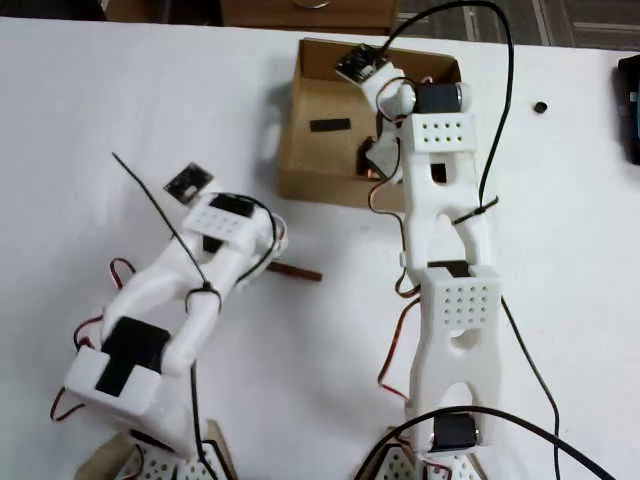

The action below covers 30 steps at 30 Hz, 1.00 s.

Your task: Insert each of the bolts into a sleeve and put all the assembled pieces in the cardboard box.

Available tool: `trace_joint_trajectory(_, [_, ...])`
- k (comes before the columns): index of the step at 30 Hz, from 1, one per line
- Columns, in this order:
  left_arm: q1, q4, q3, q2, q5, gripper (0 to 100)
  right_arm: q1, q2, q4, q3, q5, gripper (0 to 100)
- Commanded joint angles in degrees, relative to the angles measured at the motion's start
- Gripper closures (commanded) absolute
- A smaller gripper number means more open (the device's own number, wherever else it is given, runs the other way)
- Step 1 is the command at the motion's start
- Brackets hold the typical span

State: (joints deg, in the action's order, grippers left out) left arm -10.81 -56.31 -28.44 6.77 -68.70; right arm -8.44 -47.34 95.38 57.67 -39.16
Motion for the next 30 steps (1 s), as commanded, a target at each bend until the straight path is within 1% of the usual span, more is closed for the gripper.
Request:
trace_joint_trajectory(1, [-0.53, -0.53, 1.89, -0.18, -0.26, 82, -1.1, 0.04, 0.22, -0.09, -0.09, 97.8])
trace_joint_trajectory(4, [-1.49, -1.76, 2.07, -0.26, -0.26, 82, -0.75, 0.04, 0.22, -0.09, -0.09, 97.8])
trace_joint_trajectory(11, [-5.63, -1.76, 2.33, -0.26, -0.26, 82, -0.66, 0.04, 0.22, 0.0, -0.09, 97.8])
trace_joint_trajectory(20, [-5.8, 0.26, 2.59, 0.26, -0.62, 83, -0.75, 0.04, 0.31, 0.0, -0.09, 97.8])
trace_joint_trajectory(22, [-5.8, 0.26, 2.51, 0.62, -0.62, 87, -0.92, 0.04, 0.31, 0.0, -0.09, 97.8])
trace_joint_trajectory(25, [-5.36, 0.26, 2.77, 3.16, -0.62, 99, -0.92, 0.04, 0.31, 0.0, -0.09, 97.8])
trace_joint_trajectory(27, [-4.84, 0.26, 2.95, 4.57, -0.62, 96, -0.84, 0.04, 0.31, 0.0, -0.09, 97.8])
trace_joint_trajectory(30, [-4.31, 0.35, 3.03, 5.36, -0.62, 98, -0.66, 0.04, 0.31, 0.0, -0.09, 97.8])
